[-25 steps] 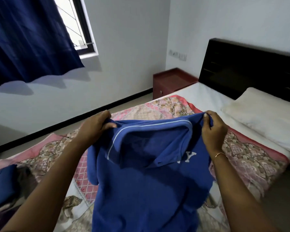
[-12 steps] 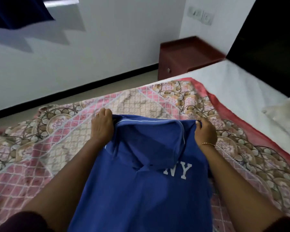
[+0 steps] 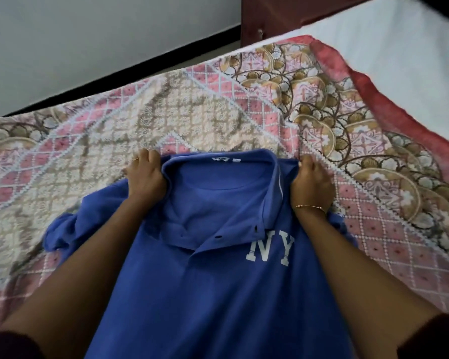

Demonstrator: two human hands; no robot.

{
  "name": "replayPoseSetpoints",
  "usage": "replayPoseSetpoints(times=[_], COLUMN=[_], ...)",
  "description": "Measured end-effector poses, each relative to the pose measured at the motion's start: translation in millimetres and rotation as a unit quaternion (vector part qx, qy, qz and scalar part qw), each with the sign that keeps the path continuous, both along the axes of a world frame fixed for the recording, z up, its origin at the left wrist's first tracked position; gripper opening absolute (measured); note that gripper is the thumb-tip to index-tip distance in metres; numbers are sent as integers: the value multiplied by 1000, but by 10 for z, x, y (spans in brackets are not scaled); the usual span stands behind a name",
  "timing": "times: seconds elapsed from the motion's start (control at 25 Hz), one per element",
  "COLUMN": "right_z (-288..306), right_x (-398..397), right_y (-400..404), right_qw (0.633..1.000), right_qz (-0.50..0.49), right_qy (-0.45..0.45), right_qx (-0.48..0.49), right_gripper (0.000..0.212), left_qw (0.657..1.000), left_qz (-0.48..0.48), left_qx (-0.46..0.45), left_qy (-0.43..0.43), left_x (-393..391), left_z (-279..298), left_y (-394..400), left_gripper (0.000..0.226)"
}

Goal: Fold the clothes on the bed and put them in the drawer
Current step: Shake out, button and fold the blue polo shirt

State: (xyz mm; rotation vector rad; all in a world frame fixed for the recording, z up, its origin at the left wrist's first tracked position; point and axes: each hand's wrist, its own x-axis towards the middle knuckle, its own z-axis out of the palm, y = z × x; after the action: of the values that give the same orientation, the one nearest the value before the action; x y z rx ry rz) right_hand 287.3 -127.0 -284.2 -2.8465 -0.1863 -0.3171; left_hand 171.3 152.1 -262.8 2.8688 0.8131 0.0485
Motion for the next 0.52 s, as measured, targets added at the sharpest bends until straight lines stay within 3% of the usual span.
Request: replayPoseSetpoints(times=[0.24, 0.4, 0.52], right_z=[48, 10, -5], right_x=[-17, 13, 29], right_y=[15, -55, -94], right_qw=[999, 999, 998], right_qz=[48, 45, 30], right_qy=[-7, 1, -37], right_qx=[-5, -27, -33], right_gripper=[26, 26, 29], left_qw=[998, 997, 999], left_qz=[-3, 27, 22], left_qx=[11, -28, -24], left_qy=[64, 60, 40], left_x=[29, 90, 199], left_z=[-119, -89, -109], left_y=[40, -61, -82], left_gripper=[55, 29, 26])
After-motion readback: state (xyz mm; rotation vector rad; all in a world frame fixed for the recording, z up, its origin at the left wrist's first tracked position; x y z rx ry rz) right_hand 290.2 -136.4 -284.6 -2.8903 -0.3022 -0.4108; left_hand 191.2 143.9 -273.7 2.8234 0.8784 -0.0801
